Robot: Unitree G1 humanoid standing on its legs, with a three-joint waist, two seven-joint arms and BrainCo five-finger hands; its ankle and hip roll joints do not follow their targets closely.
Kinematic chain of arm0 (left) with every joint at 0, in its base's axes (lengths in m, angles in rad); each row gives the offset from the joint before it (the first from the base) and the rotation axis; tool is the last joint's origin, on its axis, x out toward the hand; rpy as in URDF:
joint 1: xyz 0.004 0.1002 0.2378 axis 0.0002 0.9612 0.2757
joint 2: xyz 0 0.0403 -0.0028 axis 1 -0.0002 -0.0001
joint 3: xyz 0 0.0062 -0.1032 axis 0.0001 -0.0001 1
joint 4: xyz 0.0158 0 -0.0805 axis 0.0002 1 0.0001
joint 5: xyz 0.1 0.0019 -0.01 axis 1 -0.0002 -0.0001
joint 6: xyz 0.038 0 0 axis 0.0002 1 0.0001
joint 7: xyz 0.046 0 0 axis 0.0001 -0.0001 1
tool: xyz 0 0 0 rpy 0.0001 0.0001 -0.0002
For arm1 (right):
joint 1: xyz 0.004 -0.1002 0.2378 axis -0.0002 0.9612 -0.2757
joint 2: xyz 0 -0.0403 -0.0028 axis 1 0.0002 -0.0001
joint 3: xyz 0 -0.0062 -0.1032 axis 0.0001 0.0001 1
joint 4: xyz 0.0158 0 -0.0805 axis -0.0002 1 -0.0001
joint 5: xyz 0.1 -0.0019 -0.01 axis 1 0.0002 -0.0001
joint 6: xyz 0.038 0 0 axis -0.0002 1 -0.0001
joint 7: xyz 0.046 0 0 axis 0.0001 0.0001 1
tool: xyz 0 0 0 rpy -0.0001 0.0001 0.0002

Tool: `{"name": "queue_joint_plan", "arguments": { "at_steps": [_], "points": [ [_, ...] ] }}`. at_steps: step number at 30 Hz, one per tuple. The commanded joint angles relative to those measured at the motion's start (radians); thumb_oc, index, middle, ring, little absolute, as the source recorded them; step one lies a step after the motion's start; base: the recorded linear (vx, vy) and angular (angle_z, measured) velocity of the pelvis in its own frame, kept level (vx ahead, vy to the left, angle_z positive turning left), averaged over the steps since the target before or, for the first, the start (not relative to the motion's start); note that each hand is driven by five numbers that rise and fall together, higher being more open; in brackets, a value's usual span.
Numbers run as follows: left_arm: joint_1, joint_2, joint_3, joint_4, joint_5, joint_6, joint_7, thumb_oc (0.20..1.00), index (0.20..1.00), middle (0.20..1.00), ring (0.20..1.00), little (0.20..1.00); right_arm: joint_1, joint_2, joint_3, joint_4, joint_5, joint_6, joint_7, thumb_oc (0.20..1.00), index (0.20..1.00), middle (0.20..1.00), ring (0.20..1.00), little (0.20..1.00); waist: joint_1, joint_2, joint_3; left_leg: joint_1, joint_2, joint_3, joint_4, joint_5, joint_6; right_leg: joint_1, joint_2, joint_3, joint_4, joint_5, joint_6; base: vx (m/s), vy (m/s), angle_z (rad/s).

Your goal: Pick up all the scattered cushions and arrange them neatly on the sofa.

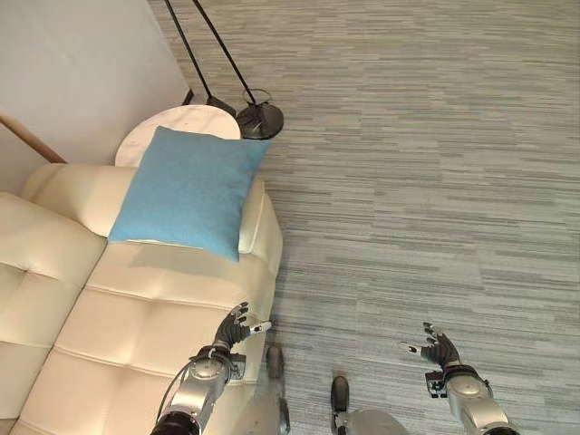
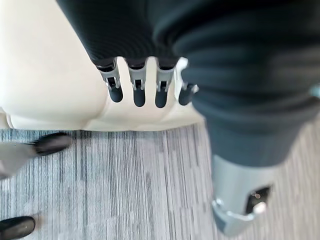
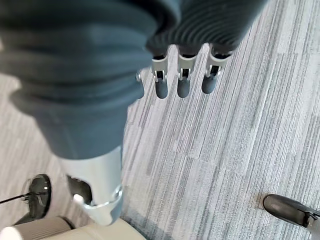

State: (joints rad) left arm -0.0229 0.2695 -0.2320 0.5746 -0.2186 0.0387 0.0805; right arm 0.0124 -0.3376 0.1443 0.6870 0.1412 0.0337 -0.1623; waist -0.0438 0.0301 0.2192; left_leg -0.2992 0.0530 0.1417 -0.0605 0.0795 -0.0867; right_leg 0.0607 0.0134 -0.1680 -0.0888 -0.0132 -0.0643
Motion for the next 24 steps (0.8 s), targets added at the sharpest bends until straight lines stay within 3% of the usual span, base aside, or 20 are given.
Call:
{"name": "queue_joint_plan", "arguments": {
  "at_steps": [1,7,8,10,13,17,21,24],
  "points": [
    [0.015,0.020,0.025,-0.038,-0.002,-0.026,0.025,1.000,1.000,1.000,1.000,1.000,0.015,-0.025,-0.005,-0.047,0.011,-0.014,-0.011,1.000,1.000,1.000,1.000,1.000,0.018,-0.004,-0.032,0.085,0.002,0.047,0.020,0.029,0.022,-0.002,-0.055,0.011,0.068,-0.117,0.142,0.23,0.119,-0.26],
    [0.054,0.029,0.042,-0.026,0.007,-0.020,0.016,1.000,1.000,1.000,1.000,1.000,0.012,0.007,0.011,-0.035,-0.015,-0.006,0.011,1.000,1.000,1.000,1.000,1.000,0.034,-0.033,-0.085,0.141,-0.035,0.045,0.032,-0.014,0.066,0.012,-0.107,0.029,0.168,-0.147,0.176,0.27,0.135,-0.24],
    [0.056,0.036,0.048,-0.026,0.005,-0.016,0.014,1.000,1.000,1.000,1.000,1.000,0.000,0.013,0.019,-0.028,-0.024,0.002,0.020,1.000,1.000,1.000,1.000,1.000,0.037,-0.036,-0.084,0.167,-0.043,0.048,0.032,-0.040,0.085,-0.027,-0.121,0.029,0.277,-0.140,0.197,0.23,0.150,-0.14],
    [0.056,0.045,0.048,-0.027,0.010,-0.016,0.012,1.000,1.000,1.000,1.000,1.000,0.004,0.019,0.018,-0.041,-0.026,0.001,0.025,1.000,1.000,1.000,1.000,1.000,0.032,-0.032,-0.082,0.194,-0.049,0.046,0.026,-0.057,0.098,-0.073,-0.133,0.030,0.380,-0.114,0.220,0.15,0.105,0.00],
    [0.054,0.050,0.050,-0.030,0.011,-0.017,0.014,1.000,1.000,1.000,1.000,1.000,0.007,0.030,0.013,-0.046,-0.021,0.001,0.028,1.000,1.000,1.000,1.000,1.000,0.024,-0.025,-0.075,0.226,-0.053,0.036,0.010,-0.068,0.106,-0.135,-0.145,0.044,0.454,-0.082,0.220,0.17,0.029,0.18],
    [0.037,0.052,0.049,-0.027,0.004,-0.023,0.016,1.000,1.000,1.000,1.000,1.000,-0.001,0.039,0.007,-0.037,-0.010,-0.001,0.027,1.000,1.000,1.000,1.000,1.000,0.003,-0.007,-0.061,0.256,-0.044,0.005,0.004,-0.089,0.096,-0.190,-0.155,0.078,0.349,-0.073,0.205,0.16,-0.074,0.33],
    [0.020,0.057,0.048,-0.023,-0.001,-0.033,0.024,1.000,1.000,1.000,1.000,1.000,-0.006,0.042,0.005,-0.025,-0.002,0.006,0.022,1.000,1.000,1.000,1.000,1.000,-0.025,-0.012,-0.042,0.305,-0.039,-0.052,0.014,-0.124,0.075,-0.265,-0.185,0.172,0.131,0.033,0.236,0.22,-0.181,0.35],
    [0.013,0.058,0.050,-0.009,-0.009,-0.038,0.030,1.000,1.000,1.000,1.000,1.000,-0.012,0.040,0.010,-0.014,-0.009,0.004,0.023,1.000,1.000,1.000,1.000,1.000,-0.035,-0.020,-0.039,0.344,-0.024,-0.084,0.010,-0.143,0.060,-0.295,-0.192,0.179,0.105,0.057,0.246,0.35,-0.390,0.65]
  ]
}}
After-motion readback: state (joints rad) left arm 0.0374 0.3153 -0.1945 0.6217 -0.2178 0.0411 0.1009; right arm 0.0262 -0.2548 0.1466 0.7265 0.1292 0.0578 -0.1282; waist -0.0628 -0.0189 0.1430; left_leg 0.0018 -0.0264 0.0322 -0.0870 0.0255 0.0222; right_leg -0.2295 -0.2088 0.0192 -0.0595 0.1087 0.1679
